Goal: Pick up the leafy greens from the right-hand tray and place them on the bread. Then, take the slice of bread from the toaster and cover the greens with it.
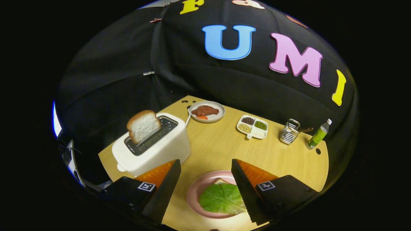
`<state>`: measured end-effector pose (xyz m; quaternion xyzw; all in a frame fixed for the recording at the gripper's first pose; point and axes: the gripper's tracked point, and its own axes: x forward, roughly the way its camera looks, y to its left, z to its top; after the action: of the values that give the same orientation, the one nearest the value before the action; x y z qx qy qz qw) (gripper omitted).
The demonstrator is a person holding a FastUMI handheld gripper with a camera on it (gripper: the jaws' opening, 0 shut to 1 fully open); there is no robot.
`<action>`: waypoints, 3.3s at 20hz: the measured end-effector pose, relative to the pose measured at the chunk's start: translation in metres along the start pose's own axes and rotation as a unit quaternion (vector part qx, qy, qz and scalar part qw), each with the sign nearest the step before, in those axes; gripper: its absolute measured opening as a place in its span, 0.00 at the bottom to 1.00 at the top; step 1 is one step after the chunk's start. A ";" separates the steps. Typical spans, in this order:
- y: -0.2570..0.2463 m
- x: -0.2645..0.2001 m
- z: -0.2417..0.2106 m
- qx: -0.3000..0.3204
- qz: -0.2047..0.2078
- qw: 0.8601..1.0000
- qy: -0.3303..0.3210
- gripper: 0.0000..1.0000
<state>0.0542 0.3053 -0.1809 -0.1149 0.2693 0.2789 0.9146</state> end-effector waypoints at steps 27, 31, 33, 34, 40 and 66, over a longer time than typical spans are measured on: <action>0.179 0.096 0.036 -0.081 0.028 0.996 0.012 0.88; 0.172 0.097 0.029 -0.081 0.009 0.997 0.011 0.55; 0.171 0.098 0.026 -0.083 0.005 0.996 0.021 0.48; 0.170 0.097 0.024 -0.082 0.006 0.996 0.021 0.39; 0.167 0.093 0.019 0.000 0.025 0.999 0.033 0.16; 0.006 -0.010 0.062 0.147 0.012 0.988 -0.035 0.12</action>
<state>0.0702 0.3277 -0.1240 0.0340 0.2769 0.2510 0.9269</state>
